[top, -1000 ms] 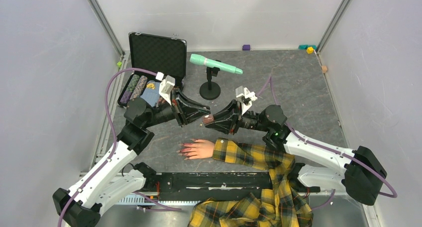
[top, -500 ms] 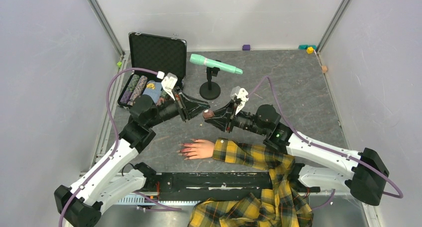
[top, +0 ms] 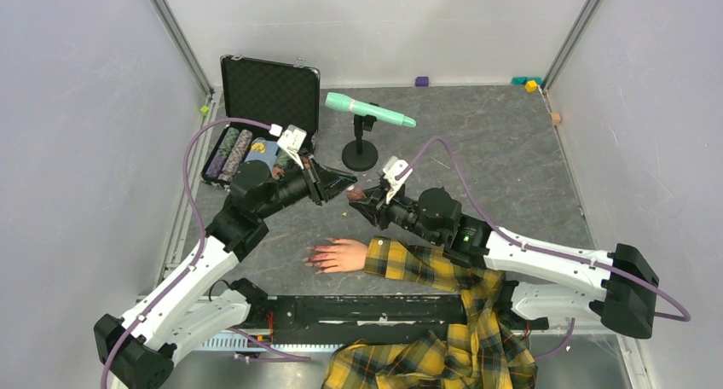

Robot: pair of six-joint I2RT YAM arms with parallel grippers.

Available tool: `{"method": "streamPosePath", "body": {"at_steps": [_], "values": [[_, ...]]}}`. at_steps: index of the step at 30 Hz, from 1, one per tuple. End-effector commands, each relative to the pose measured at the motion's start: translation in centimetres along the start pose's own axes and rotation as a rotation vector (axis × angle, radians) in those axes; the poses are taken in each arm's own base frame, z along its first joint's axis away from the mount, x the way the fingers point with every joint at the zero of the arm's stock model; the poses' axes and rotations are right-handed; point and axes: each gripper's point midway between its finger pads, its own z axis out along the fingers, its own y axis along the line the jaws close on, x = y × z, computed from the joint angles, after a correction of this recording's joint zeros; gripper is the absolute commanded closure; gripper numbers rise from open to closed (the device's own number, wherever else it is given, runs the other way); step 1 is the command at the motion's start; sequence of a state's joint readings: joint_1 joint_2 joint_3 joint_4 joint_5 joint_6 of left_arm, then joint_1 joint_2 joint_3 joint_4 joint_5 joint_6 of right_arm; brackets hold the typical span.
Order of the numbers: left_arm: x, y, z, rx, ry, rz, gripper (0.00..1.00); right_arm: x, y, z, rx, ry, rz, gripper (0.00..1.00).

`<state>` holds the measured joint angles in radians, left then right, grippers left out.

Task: Paint the nails
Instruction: Unscrew the nail polish bottle.

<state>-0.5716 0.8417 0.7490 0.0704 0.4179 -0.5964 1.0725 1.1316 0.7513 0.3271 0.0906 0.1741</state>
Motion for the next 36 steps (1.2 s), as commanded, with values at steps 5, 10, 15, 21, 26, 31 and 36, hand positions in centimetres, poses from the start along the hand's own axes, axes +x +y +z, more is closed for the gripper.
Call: {"method": "streamPosePath", "body": {"at_steps": [5,10,15,21,26,31,36], "values": [[-1.2,1.7,-0.4,-0.112,-0.024,-0.036,0.98,-3.6,-2.7,0.4,0.218,-0.095,-0.077,1.00],[-1.6,2.2,-0.7,-0.127,-0.041,-0.049,0.98,-3.4,-2.6,0.5,0.224,-0.095,-0.090,1.00],[-1.4,2.3,-0.5,-0.122,-0.033,-0.062,0.98,-3.5,-2.5,0.5,0.221,-0.105,-0.086,1.00],[-1.8,2.5,-0.7,-0.127,-0.043,-0.066,0.98,-3.4,-2.6,0.4,0.225,-0.107,-0.086,1.00],[-2.0,2.6,-0.8,-0.130,-0.050,-0.066,0.98,-3.5,-2.7,0.2,0.232,-0.112,-0.080,1.00],[-2.2,2.7,-0.9,-0.138,-0.058,-0.065,0.98,-3.5,-3.1,-0.1,0.247,-0.113,-0.080,1.00],[-2.8,2.8,-1.4,-0.152,-0.081,-0.049,0.98,-2.9,-3.5,-0.5,0.263,-0.082,-0.118,1.00]]}}
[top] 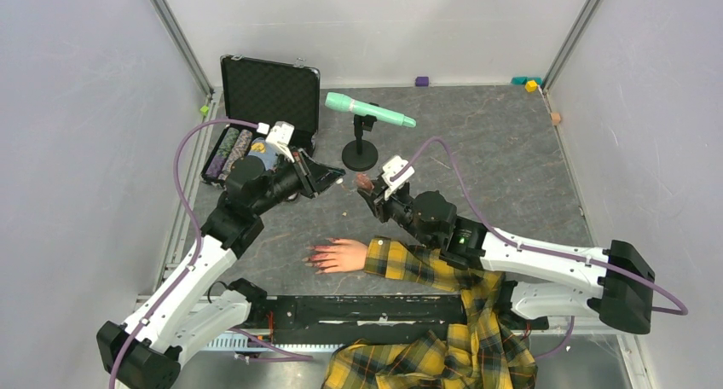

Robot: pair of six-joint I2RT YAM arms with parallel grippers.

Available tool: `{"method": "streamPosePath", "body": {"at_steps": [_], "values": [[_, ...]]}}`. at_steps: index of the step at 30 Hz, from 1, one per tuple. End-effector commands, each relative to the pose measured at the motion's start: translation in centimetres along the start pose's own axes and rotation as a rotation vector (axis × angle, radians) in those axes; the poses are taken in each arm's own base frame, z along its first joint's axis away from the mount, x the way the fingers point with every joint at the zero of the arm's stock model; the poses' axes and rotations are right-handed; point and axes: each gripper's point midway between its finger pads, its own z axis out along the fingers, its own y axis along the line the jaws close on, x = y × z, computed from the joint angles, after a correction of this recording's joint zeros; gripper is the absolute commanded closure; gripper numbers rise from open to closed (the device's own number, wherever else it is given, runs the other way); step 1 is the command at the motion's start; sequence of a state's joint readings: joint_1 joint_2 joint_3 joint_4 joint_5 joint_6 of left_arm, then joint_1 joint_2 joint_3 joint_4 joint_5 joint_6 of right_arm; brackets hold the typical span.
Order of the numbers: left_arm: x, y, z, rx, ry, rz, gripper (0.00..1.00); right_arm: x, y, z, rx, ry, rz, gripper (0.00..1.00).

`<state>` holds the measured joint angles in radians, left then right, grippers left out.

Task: Paint the nails
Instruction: Unscrew the nail polish bottle.

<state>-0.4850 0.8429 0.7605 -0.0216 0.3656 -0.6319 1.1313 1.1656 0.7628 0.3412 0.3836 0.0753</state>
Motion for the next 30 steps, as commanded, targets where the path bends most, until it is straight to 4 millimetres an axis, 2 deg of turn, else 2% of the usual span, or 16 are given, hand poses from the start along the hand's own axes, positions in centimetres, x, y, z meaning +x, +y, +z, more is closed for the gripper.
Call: {"method": "streamPosePath", "body": {"at_steps": [1,7,13,22,30], "values": [[-2.1,-0.9,-0.8,0.005,-0.069,0.020,0.98,-2.9,-0.8,-0.5,0.026,-0.072,-0.020,1.00],[-3.1,-1.1,-1.6,0.004,-0.112,0.038,0.98,-2.2,1.6,-1.0,-0.147,-0.037,-0.155,1.00],[-3.2,-1.3,-1.7,0.012,-0.121,0.037,0.98,-2.3,3.6,-1.4,-0.267,-0.041,-0.175,1.00],[-2.9,-1.7,-1.2,0.052,-0.107,0.017,0.98,-2.5,4.2,-0.8,-0.283,-0.050,-0.154,1.00],[-2.6,-2.0,-1.0,0.076,-0.091,0.005,0.98,-2.3,4.0,-0.3,-0.260,-0.041,-0.145,1.00]]}}
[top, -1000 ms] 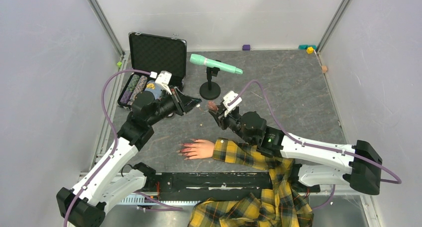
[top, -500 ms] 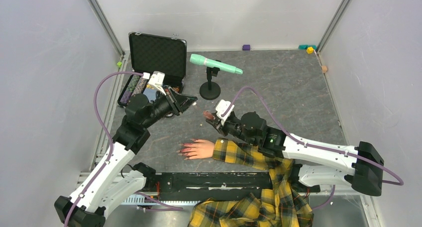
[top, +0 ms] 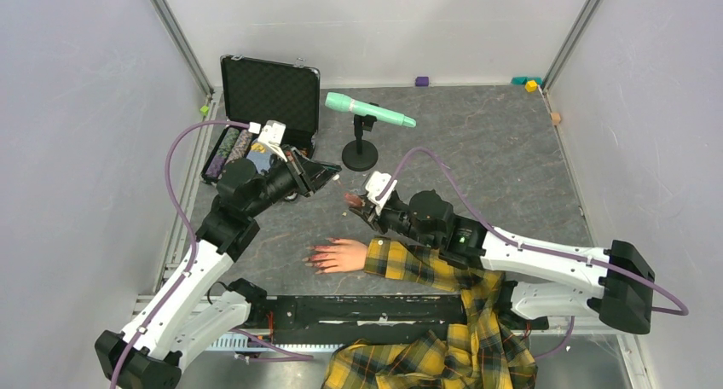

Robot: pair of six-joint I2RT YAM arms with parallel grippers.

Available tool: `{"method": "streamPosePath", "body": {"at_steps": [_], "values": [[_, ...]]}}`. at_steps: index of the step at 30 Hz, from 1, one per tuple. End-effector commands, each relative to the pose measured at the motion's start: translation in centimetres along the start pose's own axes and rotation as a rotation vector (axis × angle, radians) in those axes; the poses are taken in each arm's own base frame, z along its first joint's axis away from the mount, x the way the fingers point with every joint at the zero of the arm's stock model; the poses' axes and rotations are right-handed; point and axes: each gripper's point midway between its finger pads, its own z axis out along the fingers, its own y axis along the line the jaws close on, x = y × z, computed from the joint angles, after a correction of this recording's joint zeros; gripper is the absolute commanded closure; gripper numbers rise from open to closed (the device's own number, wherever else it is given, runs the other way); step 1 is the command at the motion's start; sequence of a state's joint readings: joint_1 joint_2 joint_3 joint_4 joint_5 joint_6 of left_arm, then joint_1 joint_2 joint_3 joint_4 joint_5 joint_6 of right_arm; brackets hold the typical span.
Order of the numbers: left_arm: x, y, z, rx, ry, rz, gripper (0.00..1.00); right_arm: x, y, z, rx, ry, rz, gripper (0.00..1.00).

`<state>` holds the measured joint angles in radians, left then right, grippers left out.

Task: Paint the nails
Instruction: Unscrew the nail polish bottle.

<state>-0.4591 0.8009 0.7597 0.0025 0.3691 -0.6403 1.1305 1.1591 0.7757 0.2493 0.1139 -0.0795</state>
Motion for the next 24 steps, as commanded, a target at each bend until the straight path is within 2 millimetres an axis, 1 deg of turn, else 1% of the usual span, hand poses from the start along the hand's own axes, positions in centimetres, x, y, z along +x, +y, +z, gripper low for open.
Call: {"method": "streamPosePath", "body": {"at_steps": [1,8,24], "values": [[-0.97,-1.32,-0.01,0.059,-0.030,-0.011,0.98,-3.69,-0.64,0.41,0.025,-0.094,0.017,1.00],[-0.81,-1.45,0.02,0.069,-0.023,-0.011,0.98,-3.47,-0.98,0.87,0.048,-0.077,0.027,1.00],[-0.84,-1.63,-0.02,0.079,-0.023,-0.008,0.98,-3.55,-1.42,0.90,0.077,-0.079,0.047,1.00]]}}
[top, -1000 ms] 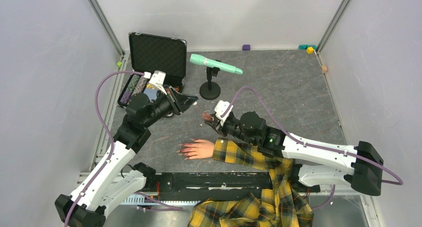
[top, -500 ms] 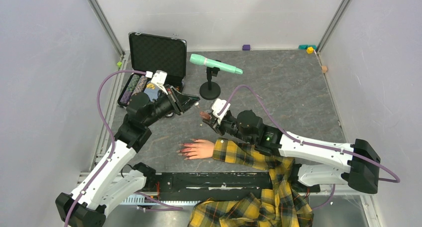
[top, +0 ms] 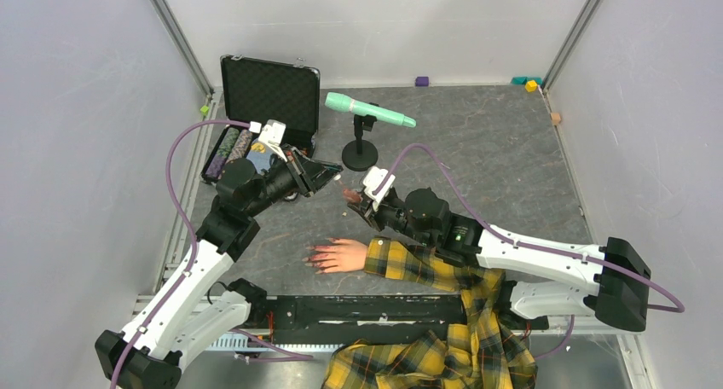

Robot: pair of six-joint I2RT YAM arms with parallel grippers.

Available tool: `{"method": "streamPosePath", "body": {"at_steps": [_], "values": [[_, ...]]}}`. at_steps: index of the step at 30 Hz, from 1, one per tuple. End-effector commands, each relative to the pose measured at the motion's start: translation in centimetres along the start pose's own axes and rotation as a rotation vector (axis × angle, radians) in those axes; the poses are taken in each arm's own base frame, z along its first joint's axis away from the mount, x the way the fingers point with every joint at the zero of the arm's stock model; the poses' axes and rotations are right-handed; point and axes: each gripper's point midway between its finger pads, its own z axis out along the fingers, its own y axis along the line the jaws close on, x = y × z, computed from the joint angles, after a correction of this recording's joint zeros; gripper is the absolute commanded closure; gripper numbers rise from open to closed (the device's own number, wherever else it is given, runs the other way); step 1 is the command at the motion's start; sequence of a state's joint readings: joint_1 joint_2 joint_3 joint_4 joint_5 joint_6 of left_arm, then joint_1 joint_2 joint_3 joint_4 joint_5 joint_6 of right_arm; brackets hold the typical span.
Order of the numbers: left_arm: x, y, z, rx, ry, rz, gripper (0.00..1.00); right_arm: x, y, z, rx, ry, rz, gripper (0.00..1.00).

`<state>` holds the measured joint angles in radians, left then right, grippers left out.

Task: Paint the nails
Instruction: Unscrew the nail polish bottle.

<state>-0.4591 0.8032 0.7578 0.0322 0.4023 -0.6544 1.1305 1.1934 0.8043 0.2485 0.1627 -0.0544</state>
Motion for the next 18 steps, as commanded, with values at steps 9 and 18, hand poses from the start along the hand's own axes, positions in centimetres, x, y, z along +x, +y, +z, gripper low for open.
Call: {"method": "streamPosePath", "body": {"at_steps": [9,18], "values": [[-0.50,-0.85,0.18,0.047,-0.014,-0.013,0.98,-3.74,-0.80,0.27,0.039,-0.106,0.035,1.00],[-0.38,-0.95,0.23,0.056,-0.010,-0.018,0.98,-3.66,-0.96,0.47,0.051,-0.104,0.041,1.00]]}}
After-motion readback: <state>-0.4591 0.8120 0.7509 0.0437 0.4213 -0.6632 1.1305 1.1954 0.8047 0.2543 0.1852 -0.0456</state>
